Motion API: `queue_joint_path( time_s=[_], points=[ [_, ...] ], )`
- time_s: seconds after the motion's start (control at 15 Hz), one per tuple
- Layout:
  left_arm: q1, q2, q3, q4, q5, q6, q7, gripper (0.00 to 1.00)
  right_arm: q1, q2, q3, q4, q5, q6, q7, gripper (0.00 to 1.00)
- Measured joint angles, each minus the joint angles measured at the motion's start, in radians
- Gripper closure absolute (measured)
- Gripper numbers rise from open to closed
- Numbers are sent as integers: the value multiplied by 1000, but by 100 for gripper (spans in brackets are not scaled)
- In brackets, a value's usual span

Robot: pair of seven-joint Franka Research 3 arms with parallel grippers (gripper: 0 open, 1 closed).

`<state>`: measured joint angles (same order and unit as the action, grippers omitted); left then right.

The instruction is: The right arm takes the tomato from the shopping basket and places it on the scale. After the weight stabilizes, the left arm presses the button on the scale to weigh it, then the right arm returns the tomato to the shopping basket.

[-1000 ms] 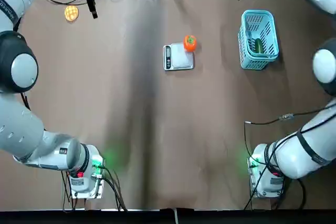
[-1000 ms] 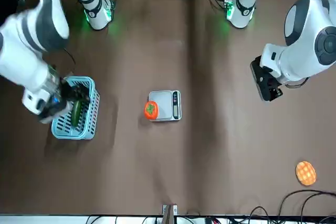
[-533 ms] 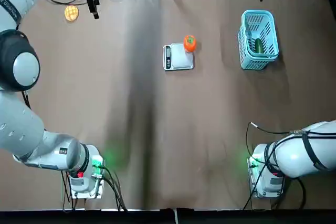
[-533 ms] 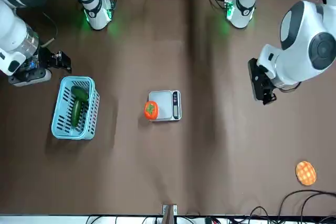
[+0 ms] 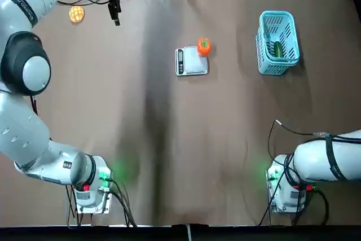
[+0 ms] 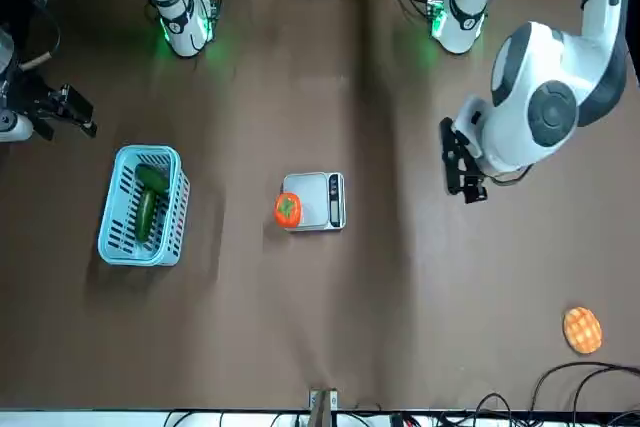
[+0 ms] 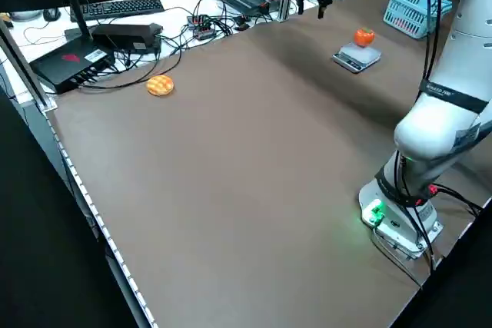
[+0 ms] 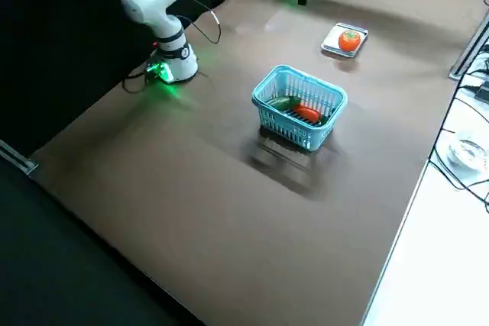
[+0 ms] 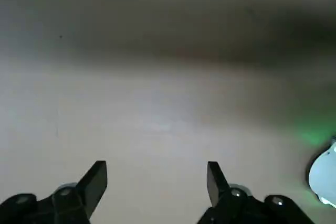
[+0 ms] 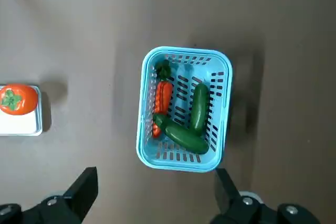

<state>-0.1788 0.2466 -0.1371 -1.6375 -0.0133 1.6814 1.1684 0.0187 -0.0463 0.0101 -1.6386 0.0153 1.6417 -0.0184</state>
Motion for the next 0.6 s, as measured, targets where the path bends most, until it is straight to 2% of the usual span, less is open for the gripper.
queue_joint_path(
  time_s=[0.13,0.2,0.27,0.4,0.53,0.6],
  points=[
    [-23,3,-2,0,0,7,-12,17,-8,6,13,12,-2,-5,2,1],
    [-38,11,-2,-1,0,20,-12,30,-17,9,14,15,-3,-7,3,1],
    [-46,18,-3,-3,0,36,-20,30,-25,11,15,17,-3,-7,3,1],
    [-77,42,-3,-10,-1,87,-78,45,-47,14,15,19,-3,-11,2,1],
    [-124,73,-4,-11,-1,131,-139,49,-59,18,15,21,-3,-13,-1,1],
    [-147,88,-5,-12,-1,155,-154,58,-59,19,15,21,-3,-13,-1,1]
  ],
)
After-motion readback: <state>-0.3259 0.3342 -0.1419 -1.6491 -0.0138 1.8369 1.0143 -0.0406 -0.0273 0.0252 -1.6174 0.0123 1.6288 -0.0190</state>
